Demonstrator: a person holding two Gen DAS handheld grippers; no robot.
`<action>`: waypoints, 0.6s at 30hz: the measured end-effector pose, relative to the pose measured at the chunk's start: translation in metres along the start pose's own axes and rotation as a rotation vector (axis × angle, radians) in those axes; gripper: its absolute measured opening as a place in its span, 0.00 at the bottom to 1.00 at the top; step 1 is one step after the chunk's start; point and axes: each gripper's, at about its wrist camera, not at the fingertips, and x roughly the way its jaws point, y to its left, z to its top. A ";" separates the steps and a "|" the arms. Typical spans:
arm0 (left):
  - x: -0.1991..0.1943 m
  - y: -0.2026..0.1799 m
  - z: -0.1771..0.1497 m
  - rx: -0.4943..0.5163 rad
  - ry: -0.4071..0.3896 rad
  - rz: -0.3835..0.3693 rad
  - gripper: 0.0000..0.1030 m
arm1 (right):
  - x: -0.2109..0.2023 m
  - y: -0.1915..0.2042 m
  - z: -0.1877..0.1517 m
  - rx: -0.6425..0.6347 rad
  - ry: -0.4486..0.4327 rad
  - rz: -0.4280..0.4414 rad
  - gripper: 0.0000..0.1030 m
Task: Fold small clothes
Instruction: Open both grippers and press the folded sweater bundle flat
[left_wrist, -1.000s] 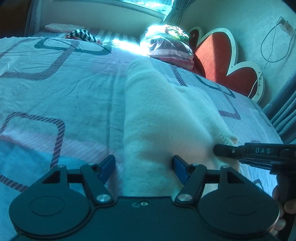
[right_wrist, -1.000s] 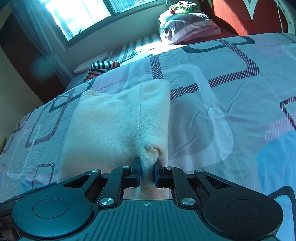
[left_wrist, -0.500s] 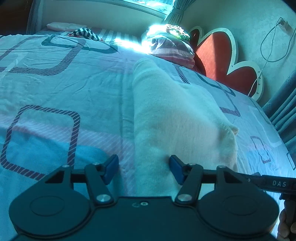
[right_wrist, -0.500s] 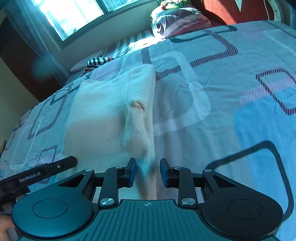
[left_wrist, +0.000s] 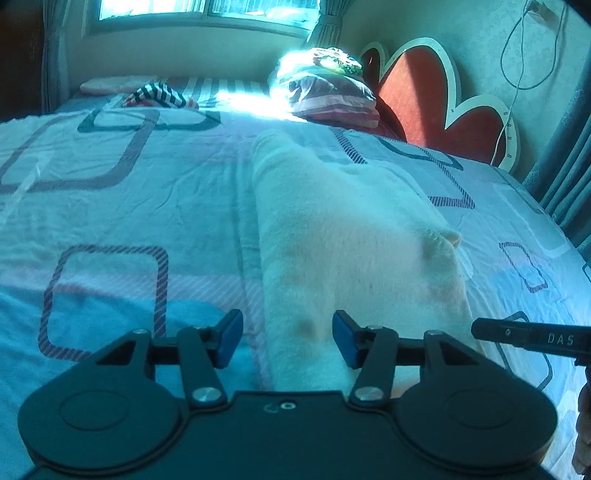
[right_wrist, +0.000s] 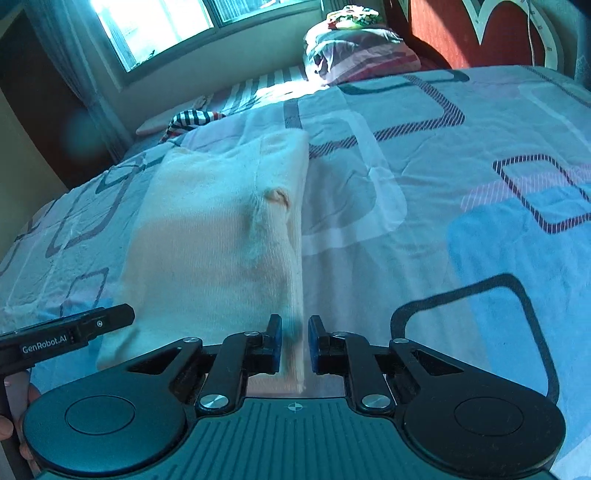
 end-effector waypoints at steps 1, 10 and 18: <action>-0.002 -0.002 0.004 0.006 -0.009 0.003 0.55 | -0.002 0.001 0.006 -0.003 -0.013 -0.001 0.14; -0.004 -0.018 0.046 0.040 -0.046 0.036 0.63 | -0.003 0.015 0.053 -0.039 -0.085 -0.002 0.37; 0.009 -0.024 0.092 0.065 -0.058 0.028 0.63 | 0.009 0.040 0.108 -0.143 -0.137 -0.021 0.37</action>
